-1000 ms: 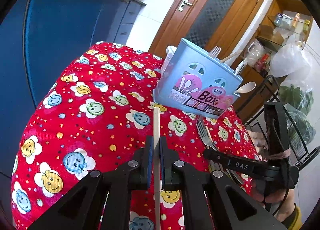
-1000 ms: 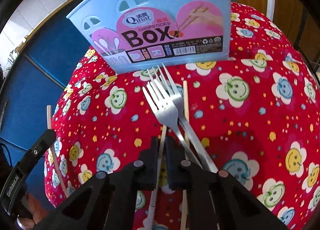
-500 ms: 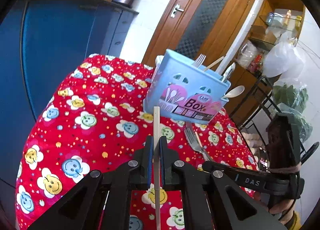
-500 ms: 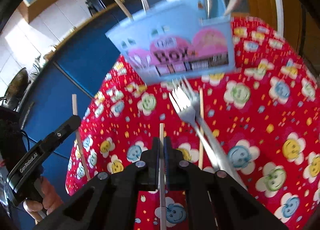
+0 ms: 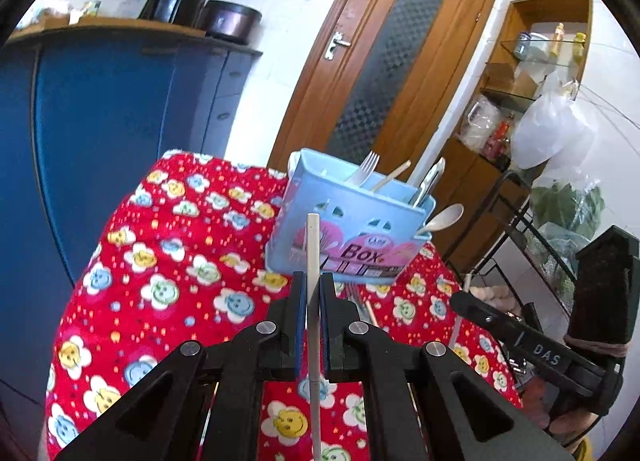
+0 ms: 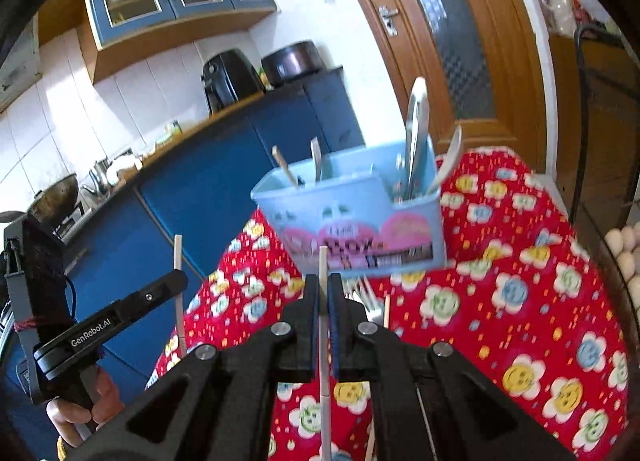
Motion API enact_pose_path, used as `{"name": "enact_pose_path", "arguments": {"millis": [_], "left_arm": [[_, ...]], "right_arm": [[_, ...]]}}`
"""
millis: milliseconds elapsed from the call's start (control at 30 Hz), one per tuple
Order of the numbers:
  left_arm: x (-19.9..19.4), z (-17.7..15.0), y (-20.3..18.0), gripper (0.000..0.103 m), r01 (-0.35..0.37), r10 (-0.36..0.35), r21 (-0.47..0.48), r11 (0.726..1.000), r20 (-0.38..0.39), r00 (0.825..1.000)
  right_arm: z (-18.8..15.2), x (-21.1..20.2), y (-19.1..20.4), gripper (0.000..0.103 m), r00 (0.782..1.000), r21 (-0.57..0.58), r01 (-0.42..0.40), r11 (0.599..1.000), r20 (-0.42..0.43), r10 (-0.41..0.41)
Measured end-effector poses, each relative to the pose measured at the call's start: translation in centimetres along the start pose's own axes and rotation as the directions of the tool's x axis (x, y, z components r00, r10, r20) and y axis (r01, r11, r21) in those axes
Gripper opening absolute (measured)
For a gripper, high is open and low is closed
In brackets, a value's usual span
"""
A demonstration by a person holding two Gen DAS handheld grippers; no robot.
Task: Organize utensils
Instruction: 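Lift both held chopsticks up over the blue box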
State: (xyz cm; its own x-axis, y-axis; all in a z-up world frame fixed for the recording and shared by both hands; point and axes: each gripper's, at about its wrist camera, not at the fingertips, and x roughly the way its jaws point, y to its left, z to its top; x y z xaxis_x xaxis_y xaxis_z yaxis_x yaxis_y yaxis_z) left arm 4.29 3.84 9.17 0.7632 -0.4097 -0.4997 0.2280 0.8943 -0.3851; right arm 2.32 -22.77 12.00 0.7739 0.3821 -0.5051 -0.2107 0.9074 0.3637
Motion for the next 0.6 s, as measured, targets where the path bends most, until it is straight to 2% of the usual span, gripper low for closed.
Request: {"name": "enact_pose_path", "arguments": {"millis": [600], "left_arm": [[1.5, 6.2, -2.3, 0.006, -0.024, 0.017, 0.058, 0.998, 0.111, 0.994]], "right_arm": [[5.7, -0.4, -2.5, 0.006, 0.994, -0.004, 0.015, 1.0, 0.108, -0.015]]}}
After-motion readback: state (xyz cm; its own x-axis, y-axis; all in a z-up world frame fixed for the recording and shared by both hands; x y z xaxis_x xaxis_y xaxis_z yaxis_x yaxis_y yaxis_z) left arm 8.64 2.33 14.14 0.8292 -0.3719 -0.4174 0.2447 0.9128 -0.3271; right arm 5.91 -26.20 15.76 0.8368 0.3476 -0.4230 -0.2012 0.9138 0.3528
